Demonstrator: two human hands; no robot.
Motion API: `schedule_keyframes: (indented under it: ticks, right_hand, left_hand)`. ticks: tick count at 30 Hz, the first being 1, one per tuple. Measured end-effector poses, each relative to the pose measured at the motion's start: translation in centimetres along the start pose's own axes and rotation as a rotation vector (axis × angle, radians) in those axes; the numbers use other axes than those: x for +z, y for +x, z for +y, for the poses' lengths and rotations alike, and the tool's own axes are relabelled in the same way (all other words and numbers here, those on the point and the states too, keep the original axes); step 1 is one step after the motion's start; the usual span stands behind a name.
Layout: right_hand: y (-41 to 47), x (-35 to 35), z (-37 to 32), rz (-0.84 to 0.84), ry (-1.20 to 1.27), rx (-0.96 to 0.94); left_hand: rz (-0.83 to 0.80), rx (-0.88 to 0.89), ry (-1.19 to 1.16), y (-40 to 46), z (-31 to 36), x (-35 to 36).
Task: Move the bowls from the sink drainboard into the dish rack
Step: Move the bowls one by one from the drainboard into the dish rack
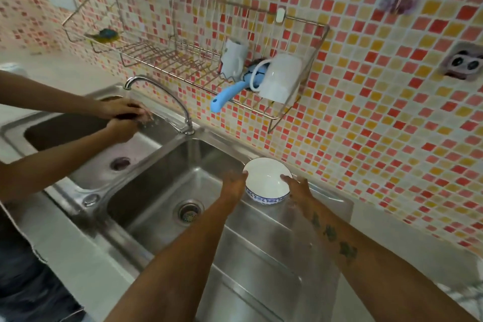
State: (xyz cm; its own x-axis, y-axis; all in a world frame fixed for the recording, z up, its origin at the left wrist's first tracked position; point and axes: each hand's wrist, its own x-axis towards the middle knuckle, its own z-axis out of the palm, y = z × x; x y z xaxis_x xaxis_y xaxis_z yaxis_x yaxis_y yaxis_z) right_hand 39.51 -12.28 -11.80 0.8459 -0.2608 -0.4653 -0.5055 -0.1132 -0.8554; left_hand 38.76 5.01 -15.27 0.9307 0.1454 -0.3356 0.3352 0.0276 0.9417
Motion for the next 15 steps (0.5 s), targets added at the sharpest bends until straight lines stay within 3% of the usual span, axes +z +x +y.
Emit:
schedule_keyframes:
  ticks: [6, 11, 15]
  right_hand:
    - [0.4, 1.1, 1.8, -0.091, 0.049, 0.113]
    - [1.0, 1.6, 2.3, -0.14, 0.256, 0.125]
    - [1.3, 1.6, 2.7, -0.169, 0.254, 0.113]
  left_hand:
    - [-0.057, -0.043, -0.053, -1.0, 0.6, 2.0]
    - [-0.045, 0.024, -0.049, -0.6, -0.8, 3.2]
    - [-0.111, 0.074, -0.101, -0.8, -0.6, 2.9]
